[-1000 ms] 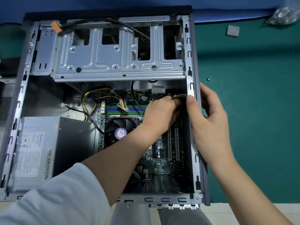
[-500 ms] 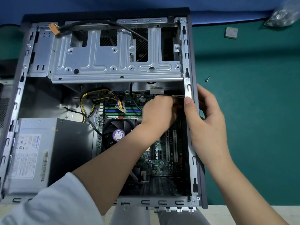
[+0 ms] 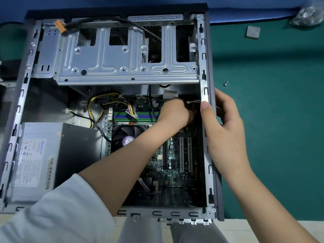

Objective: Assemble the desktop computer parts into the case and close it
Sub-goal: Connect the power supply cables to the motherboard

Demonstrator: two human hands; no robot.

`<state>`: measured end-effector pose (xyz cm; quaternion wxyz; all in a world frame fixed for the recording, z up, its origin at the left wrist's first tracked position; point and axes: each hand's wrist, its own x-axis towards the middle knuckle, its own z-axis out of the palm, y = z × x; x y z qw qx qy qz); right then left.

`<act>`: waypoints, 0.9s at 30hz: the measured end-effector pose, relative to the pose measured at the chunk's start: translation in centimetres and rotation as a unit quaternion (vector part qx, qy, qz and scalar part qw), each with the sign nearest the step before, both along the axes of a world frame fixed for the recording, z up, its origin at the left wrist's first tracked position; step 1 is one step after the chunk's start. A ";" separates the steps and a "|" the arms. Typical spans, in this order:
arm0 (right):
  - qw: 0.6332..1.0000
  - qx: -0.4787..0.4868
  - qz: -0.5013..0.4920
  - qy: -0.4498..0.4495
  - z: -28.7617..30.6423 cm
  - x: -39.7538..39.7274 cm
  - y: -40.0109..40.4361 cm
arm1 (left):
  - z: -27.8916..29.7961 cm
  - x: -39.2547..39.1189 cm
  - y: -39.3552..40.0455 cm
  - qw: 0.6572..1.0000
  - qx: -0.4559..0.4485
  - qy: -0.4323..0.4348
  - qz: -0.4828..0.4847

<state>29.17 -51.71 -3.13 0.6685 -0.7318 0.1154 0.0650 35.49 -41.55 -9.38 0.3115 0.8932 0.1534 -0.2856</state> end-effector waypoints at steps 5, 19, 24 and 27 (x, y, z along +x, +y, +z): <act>1.000 -0.007 0.001 0.001 0.0 0.0 -0.1 | 0.9 1.7 -0.7 0.989 0.035 0.100 -0.099; 1.000 -0.003 -0.006 0.004 -0.2 0.0 0.0 | 1.7 1.6 -0.7 0.977 0.064 0.096 -0.180; 1.000 -0.009 -0.012 0.008 -0.1 -0.1 0.0 | 1.5 1.8 -1.1 0.979 0.073 0.098 -0.166; 1.000 -0.024 -0.005 0.011 -0.2 -0.1 0.0 | 1.4 2.1 -1.2 0.977 0.081 0.098 -0.171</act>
